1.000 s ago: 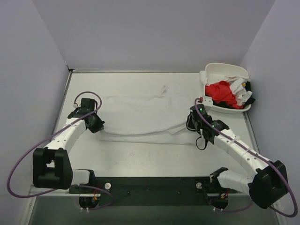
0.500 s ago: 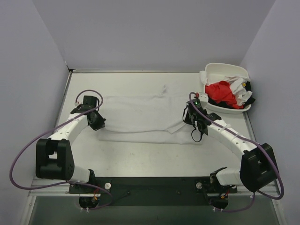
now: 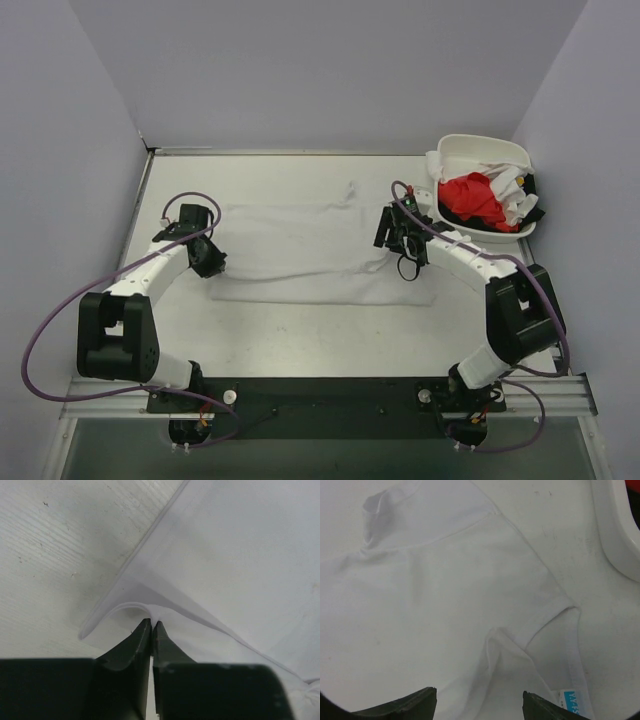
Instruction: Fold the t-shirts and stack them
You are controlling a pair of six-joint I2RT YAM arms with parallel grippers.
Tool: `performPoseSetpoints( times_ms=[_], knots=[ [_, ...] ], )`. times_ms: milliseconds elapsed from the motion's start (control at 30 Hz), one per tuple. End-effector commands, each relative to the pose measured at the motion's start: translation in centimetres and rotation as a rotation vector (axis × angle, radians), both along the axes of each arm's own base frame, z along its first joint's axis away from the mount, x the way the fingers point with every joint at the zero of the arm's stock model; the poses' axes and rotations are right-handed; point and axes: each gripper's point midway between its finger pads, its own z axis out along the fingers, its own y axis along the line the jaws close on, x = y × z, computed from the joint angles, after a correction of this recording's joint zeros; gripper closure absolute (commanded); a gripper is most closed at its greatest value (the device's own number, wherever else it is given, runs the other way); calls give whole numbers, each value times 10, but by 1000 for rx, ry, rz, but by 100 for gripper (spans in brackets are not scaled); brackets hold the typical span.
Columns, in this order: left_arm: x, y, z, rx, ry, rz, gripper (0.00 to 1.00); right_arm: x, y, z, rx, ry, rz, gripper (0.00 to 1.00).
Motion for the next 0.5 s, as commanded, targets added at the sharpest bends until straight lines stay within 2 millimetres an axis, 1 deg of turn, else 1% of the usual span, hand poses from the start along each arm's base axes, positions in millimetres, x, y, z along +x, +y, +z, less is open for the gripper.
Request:
performPoseSetpoints(
  times_ms=[0, 33, 67, 100, 167, 200, 267, 300, 333, 367, 400, 433, 467],
  knots=[
    [18, 0, 14, 11, -67, 9, 70, 20, 2, 7, -7, -24, 9, 24],
    [18, 0, 16, 13, -75, 7, 61, 22, 1, 8, -9, -27, 6, 14],
    [19, 0, 19, 15, -86, 8, 51, 25, 0, 11, -11, -39, 3, 11],
    [19, 3, 20, 27, -92, 14, 30, 29, 1, 19, -5, -66, 6, 9],
    [20, 3, 30, 31, -115, 17, 18, 31, 4, 31, 9, -91, 12, 7],
    [21, 6, 34, 45, -126, 25, 13, 29, 5, 43, 20, -113, 19, 6],
    [22, 7, 50, 52, -169, 27, 11, 23, 8, 54, 21, -126, 35, 5],
    [21, 6, 55, 45, -182, 21, 10, 15, 11, 61, 23, -123, 50, 4],
    [21, 5, 65, 40, -213, 14, 9, 10, 12, 64, 22, -119, 58, 4],
    [20, -1, 69, 29, -225, -4, 9, 5, 13, 64, 23, -108, 66, 4],
    [16, -9, 74, 5, -236, -30, 9, -6, 19, 65, 35, -83, 100, 4],
    [14, -16, 75, -8, -238, -51, 8, -11, 22, 65, 34, -69, 114, 4],
    [10, -28, 76, -23, -238, -89, 9, -18, 25, 64, 22, -46, 129, 4]
  ],
)
